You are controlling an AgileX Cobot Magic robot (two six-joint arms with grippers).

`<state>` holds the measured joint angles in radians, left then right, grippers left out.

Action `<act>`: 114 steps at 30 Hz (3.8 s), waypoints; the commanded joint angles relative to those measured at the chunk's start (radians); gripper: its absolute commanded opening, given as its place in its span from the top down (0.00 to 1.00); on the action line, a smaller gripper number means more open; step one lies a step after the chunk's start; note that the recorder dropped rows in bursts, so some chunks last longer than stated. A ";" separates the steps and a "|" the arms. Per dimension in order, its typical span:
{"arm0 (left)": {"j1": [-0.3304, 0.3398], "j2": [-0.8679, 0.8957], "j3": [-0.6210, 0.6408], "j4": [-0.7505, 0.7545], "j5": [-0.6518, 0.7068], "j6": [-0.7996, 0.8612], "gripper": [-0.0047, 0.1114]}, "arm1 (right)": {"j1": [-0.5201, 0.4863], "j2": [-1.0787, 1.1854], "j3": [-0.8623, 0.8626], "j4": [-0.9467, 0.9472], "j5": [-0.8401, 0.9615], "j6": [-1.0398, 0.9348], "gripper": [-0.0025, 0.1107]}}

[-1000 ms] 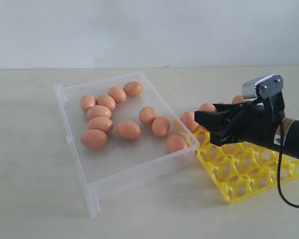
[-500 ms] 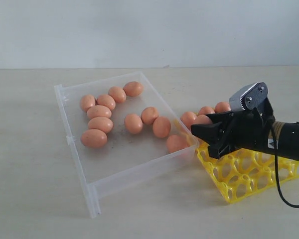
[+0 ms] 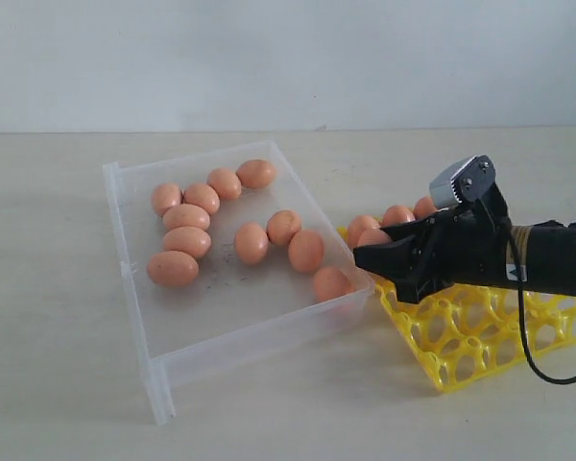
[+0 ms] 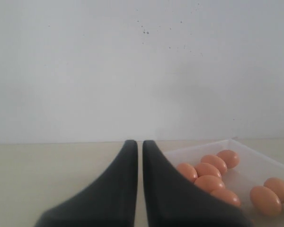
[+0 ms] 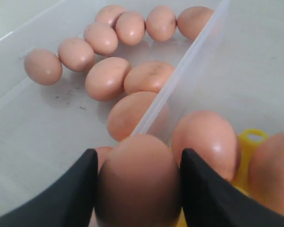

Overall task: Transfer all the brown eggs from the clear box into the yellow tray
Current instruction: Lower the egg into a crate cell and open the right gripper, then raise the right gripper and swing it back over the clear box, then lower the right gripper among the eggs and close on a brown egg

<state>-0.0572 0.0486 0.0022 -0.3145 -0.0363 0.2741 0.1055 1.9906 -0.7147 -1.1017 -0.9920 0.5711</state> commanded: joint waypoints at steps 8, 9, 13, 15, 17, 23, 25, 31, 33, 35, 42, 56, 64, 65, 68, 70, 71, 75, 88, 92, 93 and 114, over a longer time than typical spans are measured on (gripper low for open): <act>-0.003 0.004 -0.002 -0.005 -0.016 0.005 0.93 | -0.004 -0.002 -0.012 0.006 0.025 -0.027 0.98; -0.003 0.004 -0.002 -0.005 -0.016 0.005 0.93 | -0.004 -0.002 -0.017 0.008 0.052 -0.029 0.98; -0.003 0.004 -0.002 -0.005 -0.016 0.005 0.93 | -0.004 -0.002 -0.031 0.006 0.114 -0.032 0.98; -0.003 0.004 -0.002 -0.005 -0.016 0.005 0.93 | -0.004 -0.002 -0.038 0.006 0.102 -0.034 0.98; -0.003 0.004 -0.002 -0.005 -0.016 0.005 0.93 | -0.004 -0.002 -0.045 -0.001 0.095 -0.039 0.98; -0.003 0.004 -0.002 -0.005 -0.016 0.005 0.93 | -0.004 -0.002 -0.047 -0.003 0.107 -0.052 0.98; -0.003 0.004 -0.002 -0.005 -0.016 0.005 0.93 | -0.004 -0.002 -0.047 -0.010 0.107 -0.052 0.98; -0.003 0.004 -0.002 -0.005 -0.016 0.005 0.93 | -0.004 -0.002 -0.047 -0.028 0.107 -0.047 0.98; -0.003 0.004 -0.002 -0.005 -0.016 0.005 0.93 | -0.004 -0.002 -0.047 -0.037 0.107 -0.046 0.98; -0.003 0.004 -0.002 -0.005 -0.016 0.005 0.93 | -0.004 -0.002 -0.047 -0.037 0.107 -0.043 0.98; -0.003 0.004 -0.002 -0.005 -0.016 0.005 0.93 | -0.004 -0.002 -0.047 -0.035 0.107 -0.038 0.77; -0.003 0.004 -0.002 -0.005 -0.016 0.005 0.93 | -0.004 -0.002 -0.047 0.012 0.107 -0.039 0.54; -0.003 0.004 -0.002 -0.005 -0.016 0.005 0.93 | -0.004 -0.051 -0.047 0.048 0.109 -0.042 0.54; -0.003 0.004 -0.002 -0.005 -0.016 0.005 0.93 | -0.004 -0.065 -0.047 0.036 0.113 -0.032 0.54; -0.003 0.004 -0.002 -0.005 -0.016 0.005 0.93 | -0.004 -0.101 -0.043 0.005 0.130 0.012 0.54; -0.003 0.004 -0.002 -0.005 -0.016 0.005 0.93 | -0.004 -0.105 -0.043 -0.050 0.178 0.050 0.54; -0.003 0.004 -0.002 -0.005 -0.016 0.005 0.93 | -0.004 -0.105 -0.043 -0.065 0.226 0.058 0.54; -0.003 0.004 -0.002 -0.005 -0.016 0.005 0.93 | -0.004 -0.109 -0.043 0.019 0.122 -0.020 0.54; -0.003 0.004 -0.002 -0.005 -0.016 0.005 0.93 | 0.116 -0.109 -0.043 0.023 -0.229 -0.116 0.54; -0.003 0.004 -0.002 -0.005 -0.016 0.005 0.93 | 0.341 -0.114 -0.067 0.110 -0.077 -0.280 0.54; -0.003 0.004 -0.002 -0.005 -0.016 0.005 0.93 | 0.366 -0.120 -0.076 0.113 -0.012 -0.295 0.54; -0.003 0.004 -0.002 -0.005 -0.016 0.005 0.93 | 0.779 -0.211 -0.558 0.815 1.568 -0.961 0.98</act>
<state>-0.0572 0.0486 0.0022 -0.3145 -0.0363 0.2741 0.8825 1.7615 -1.2269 -0.5076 0.4435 -0.0696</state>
